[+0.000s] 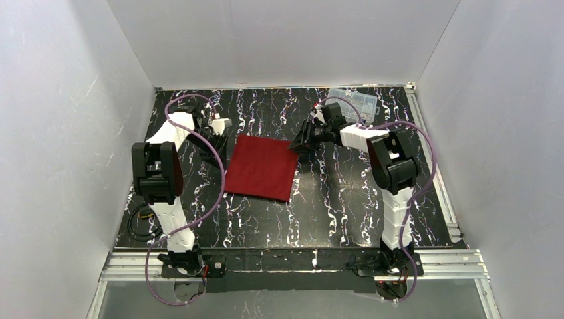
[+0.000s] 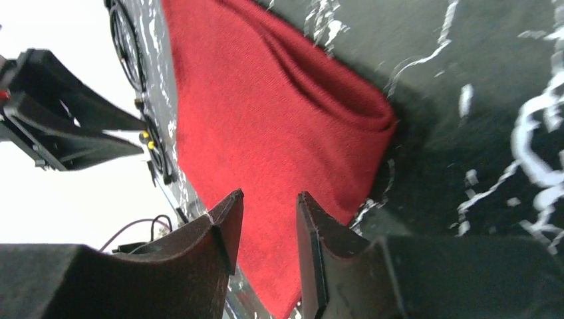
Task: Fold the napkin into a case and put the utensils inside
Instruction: Smooth out the square-folded napkin at the center of the board.
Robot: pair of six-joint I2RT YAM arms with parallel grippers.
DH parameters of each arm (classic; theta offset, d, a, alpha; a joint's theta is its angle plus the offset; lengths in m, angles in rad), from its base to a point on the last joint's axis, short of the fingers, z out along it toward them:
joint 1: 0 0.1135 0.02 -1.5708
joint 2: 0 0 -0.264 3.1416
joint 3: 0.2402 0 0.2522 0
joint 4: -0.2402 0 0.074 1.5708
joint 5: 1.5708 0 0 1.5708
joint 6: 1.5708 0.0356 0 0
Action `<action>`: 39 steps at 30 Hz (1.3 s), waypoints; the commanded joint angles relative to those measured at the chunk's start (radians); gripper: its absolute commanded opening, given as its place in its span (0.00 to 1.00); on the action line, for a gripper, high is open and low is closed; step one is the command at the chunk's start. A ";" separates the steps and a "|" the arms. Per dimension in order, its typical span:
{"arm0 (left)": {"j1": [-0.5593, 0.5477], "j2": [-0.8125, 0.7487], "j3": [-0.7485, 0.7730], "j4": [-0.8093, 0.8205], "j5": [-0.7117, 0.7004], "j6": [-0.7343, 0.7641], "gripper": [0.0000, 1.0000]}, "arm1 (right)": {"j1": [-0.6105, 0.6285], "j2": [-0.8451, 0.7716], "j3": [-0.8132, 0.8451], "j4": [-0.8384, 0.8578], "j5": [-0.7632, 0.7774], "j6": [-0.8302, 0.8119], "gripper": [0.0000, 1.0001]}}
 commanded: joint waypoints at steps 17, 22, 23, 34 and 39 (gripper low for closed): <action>-0.151 -0.094 -0.148 0.008 -0.090 0.011 0.09 | -0.032 0.112 0.047 0.202 -0.056 0.115 0.36; -0.152 -0.043 -0.196 0.064 -0.169 0.038 0.07 | -0.035 0.132 0.048 0.205 -0.031 0.121 0.35; -0.152 -0.041 -0.206 0.075 -0.181 0.044 0.07 | -0.037 0.140 0.049 0.204 -0.027 0.121 0.35; -0.191 -0.027 -0.261 0.157 -0.283 0.061 0.05 | -0.050 0.194 0.031 0.187 0.002 0.086 0.36; -0.195 -0.037 -0.293 0.186 -0.291 0.059 0.06 | -0.050 0.143 0.013 0.252 -0.057 0.123 0.45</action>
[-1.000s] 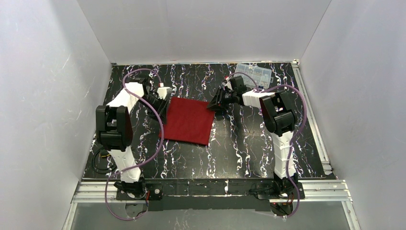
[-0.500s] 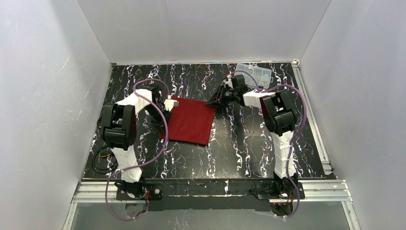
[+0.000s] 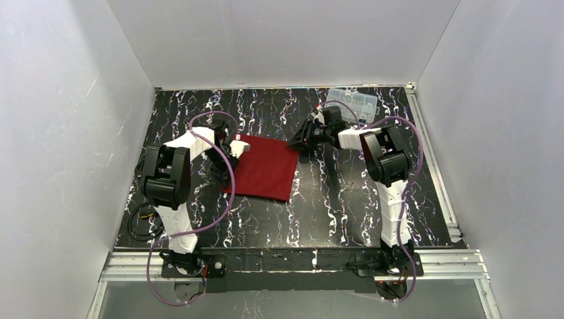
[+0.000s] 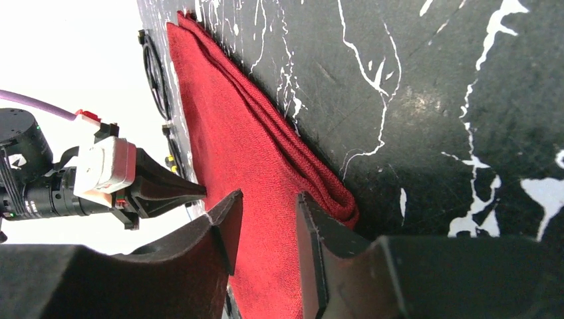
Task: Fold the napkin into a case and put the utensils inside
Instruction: Smooth out the square-folded napkin at the center of the board.
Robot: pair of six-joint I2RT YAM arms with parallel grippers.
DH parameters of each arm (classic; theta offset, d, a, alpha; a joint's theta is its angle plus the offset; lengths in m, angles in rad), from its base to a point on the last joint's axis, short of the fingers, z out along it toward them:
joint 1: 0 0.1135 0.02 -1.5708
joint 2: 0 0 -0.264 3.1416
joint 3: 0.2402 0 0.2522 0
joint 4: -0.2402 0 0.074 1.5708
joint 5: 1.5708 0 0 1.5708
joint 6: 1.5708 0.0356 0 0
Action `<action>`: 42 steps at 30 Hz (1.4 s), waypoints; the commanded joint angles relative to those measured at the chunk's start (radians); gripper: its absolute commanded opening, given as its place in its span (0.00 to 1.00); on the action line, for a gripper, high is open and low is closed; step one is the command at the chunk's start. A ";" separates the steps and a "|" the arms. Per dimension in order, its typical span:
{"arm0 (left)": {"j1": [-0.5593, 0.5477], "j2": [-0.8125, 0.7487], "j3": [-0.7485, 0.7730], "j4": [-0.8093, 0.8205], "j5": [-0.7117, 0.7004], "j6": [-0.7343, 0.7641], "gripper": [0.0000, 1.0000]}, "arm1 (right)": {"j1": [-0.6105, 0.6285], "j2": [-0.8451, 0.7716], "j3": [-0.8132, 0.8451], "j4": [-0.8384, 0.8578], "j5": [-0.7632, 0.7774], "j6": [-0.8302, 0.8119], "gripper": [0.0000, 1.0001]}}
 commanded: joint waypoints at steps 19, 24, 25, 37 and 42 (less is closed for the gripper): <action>-0.006 -0.031 -0.041 0.036 -0.011 0.013 0.04 | 0.334 -0.301 -0.472 0.252 -0.011 0.078 0.36; -0.006 -0.034 -0.021 0.031 -0.013 0.009 0.04 | 0.331 -0.235 -0.490 0.255 -0.007 0.069 0.33; -0.006 -0.035 -0.020 0.031 -0.017 0.012 0.04 | 0.328 -0.224 -0.500 0.266 -0.007 0.071 0.33; -0.005 -0.056 0.079 -0.039 0.014 -0.009 0.14 | 0.303 -0.167 -0.550 0.368 -0.014 0.102 0.37; 0.026 -0.084 0.245 -0.129 0.070 -0.041 0.50 | 0.304 -0.227 -0.508 0.274 -0.014 0.080 0.44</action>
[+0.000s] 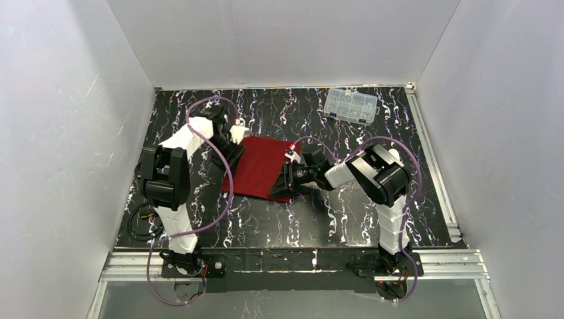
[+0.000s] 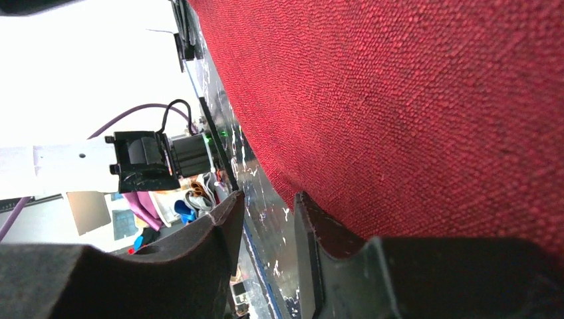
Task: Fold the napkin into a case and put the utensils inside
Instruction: Smooth out the square-folded napkin at the center of the board, then pick up the top corner of the square folded napkin from the center of the board.
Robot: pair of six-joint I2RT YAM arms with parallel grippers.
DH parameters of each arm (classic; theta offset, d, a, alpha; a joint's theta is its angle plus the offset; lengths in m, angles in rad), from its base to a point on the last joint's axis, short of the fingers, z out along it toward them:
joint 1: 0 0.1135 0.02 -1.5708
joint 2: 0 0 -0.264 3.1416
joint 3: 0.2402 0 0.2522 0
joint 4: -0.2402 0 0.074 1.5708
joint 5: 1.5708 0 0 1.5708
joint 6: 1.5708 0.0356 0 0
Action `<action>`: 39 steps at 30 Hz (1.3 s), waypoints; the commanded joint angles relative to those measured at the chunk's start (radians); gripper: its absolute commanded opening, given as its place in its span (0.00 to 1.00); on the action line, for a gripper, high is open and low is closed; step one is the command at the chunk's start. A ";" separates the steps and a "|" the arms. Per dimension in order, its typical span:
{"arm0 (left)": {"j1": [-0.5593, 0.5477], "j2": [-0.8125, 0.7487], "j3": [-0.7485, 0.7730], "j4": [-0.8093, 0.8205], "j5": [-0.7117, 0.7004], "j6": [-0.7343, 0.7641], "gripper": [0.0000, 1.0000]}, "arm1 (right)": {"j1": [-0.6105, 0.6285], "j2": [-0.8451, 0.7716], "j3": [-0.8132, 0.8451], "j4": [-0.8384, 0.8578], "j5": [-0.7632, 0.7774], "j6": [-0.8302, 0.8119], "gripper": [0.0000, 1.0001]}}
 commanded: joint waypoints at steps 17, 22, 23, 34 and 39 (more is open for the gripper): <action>0.068 0.343 0.660 -0.140 0.140 -0.178 0.45 | -0.003 -0.114 0.058 -0.146 0.085 -0.019 0.45; 0.072 0.387 0.672 -0.137 0.180 -0.206 0.36 | -0.002 -0.109 0.059 -0.122 0.080 0.004 0.45; 0.072 0.393 0.673 -0.136 0.184 -0.208 0.35 | -0.002 -0.112 0.066 -0.122 0.078 0.005 0.45; 0.072 0.402 0.614 -0.086 0.173 -0.224 0.32 | -0.002 -0.134 0.124 -0.150 0.074 0.012 0.45; 0.072 0.388 0.594 -0.077 0.143 -0.228 0.30 | -0.004 -0.129 0.149 -0.153 0.058 0.015 0.45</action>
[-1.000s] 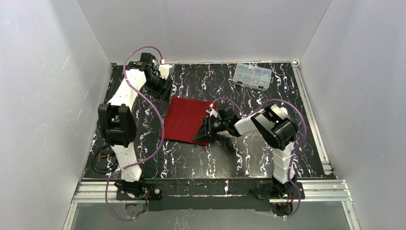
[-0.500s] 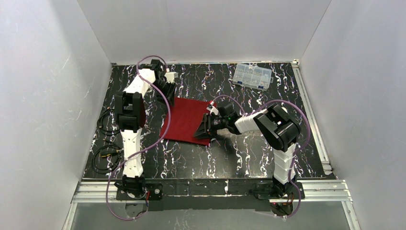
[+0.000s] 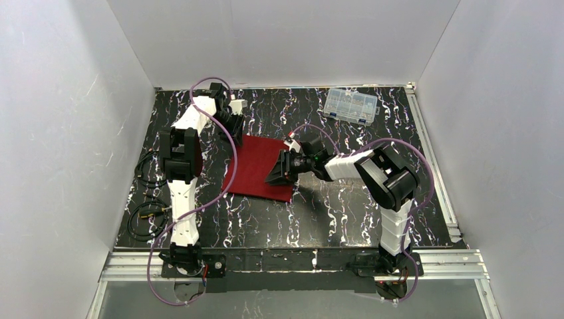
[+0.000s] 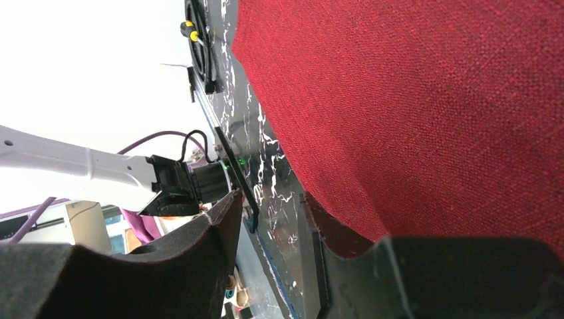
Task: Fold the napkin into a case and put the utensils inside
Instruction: Pick up the top corner of the square folded napkin from the center of the board.
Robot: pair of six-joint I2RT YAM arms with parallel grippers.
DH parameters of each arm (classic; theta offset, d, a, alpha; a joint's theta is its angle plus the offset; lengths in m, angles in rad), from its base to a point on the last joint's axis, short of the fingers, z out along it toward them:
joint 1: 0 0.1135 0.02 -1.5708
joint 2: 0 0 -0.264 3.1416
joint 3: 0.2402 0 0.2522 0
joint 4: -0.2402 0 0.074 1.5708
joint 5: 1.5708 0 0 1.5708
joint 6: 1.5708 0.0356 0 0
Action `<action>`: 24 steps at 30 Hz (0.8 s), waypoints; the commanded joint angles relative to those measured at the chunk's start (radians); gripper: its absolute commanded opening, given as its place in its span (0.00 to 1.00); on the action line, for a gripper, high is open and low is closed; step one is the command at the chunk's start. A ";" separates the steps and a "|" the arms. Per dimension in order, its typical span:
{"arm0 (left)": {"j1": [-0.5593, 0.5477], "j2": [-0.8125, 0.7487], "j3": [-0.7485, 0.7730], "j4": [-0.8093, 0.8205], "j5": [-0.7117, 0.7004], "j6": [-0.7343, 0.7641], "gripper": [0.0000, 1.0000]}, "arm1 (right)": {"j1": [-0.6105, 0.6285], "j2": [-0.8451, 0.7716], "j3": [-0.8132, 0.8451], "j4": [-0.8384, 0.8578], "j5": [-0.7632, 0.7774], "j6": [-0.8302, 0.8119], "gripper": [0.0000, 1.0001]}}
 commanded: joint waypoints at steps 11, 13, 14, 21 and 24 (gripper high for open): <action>0.004 -0.047 -0.051 0.011 -0.036 0.013 0.36 | -0.019 -0.003 0.076 -0.023 -0.017 -0.010 0.43; 0.002 -0.043 -0.055 0.011 -0.040 0.018 0.34 | -0.022 0.010 0.079 -0.025 -0.016 -0.013 0.42; 0.004 -0.041 -0.056 0.011 -0.040 0.019 0.33 | -0.024 0.015 0.082 -0.025 -0.017 -0.013 0.42; 0.003 -0.046 -0.082 0.026 -0.039 0.021 0.18 | -0.031 0.052 0.111 -0.028 -0.011 -0.016 0.39; 0.003 -0.062 -0.096 0.042 -0.034 0.022 0.12 | -0.033 0.073 0.127 -0.030 -0.007 -0.017 0.39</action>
